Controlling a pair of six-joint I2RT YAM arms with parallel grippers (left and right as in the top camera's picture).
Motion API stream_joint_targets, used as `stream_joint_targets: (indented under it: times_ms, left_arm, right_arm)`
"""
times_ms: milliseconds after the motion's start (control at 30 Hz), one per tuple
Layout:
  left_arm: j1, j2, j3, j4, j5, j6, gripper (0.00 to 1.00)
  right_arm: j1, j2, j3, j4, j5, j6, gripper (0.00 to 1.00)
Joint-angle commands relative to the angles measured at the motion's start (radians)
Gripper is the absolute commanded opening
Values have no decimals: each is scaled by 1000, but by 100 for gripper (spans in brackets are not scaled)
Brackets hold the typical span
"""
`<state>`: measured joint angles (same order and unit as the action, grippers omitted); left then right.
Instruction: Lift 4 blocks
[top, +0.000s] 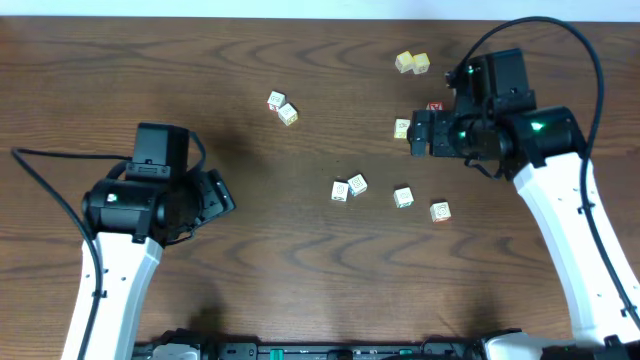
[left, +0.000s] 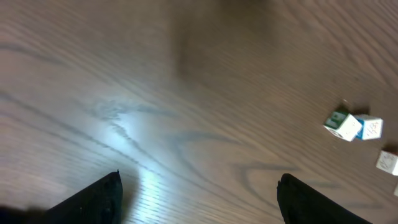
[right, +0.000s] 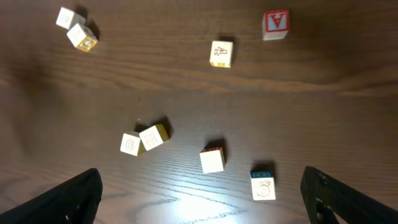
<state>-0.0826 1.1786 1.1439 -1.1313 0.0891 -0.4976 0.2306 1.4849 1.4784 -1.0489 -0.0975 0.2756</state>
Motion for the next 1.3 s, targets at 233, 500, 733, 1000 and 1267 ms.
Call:
stream_joint_targets:
  times_ms: [233,500,733,1000,1267]
  left_arm:
    - [26,-6,1,-20,-29,-5,80]
    - [26,-6,1,-19,120,-50,81]
    - [19,-3,0,-16,225,15,80]
    - [-77,-3,-15,-14,244,85,72]
    - [-190,-3,-15,25,173,97,72]
  right_arm:
    - [1,-26,19,-16,27,20,99]
    - [3,-25,18,31,-152,20,99]
    - [27,-25,16,42,-154,14,99]
    - [32,-25,16,50,-137,14,99]
    - [32,-25,16,45,-84,-29,99]
